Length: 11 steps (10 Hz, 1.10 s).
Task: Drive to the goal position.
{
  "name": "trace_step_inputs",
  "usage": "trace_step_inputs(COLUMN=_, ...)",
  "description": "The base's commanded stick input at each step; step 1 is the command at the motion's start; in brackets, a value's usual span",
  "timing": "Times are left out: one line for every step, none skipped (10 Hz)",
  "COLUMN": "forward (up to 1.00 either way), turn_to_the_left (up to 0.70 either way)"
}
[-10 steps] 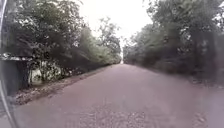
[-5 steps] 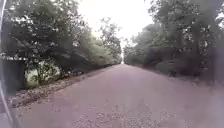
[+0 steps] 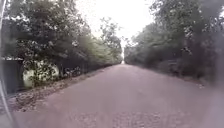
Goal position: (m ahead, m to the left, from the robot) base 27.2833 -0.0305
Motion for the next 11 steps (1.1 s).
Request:
trace_step_inputs(forward=0.7, turn_to_the_left=-0.32)
trace_step_inputs(forward=0.7, turn_to_the_left=-0.32)
trace_step_inputs(forward=0.7, turn_to_the_left=-0.29)
trace_step_inputs(forward=0.7, turn_to_the_left=-0.18)
trace_step_inputs(forward=0.7, turn_to_the_left=-0.03)
trace_step_inputs(forward=0.7, turn_to_the_left=0.0)
trace_step_inputs(forward=0.7, turn_to_the_left=0.0)
trace_step_inputs(forward=0.7, turn_to_the_left=0.0)
trace_step_inputs(forward=0.7, turn_to_the_left=0.0)
trace_step_inputs(forward=0.7, turn_to_the_left=0.0)
trace_step_inputs(forward=0.7, turn_to_the_left=0.0)
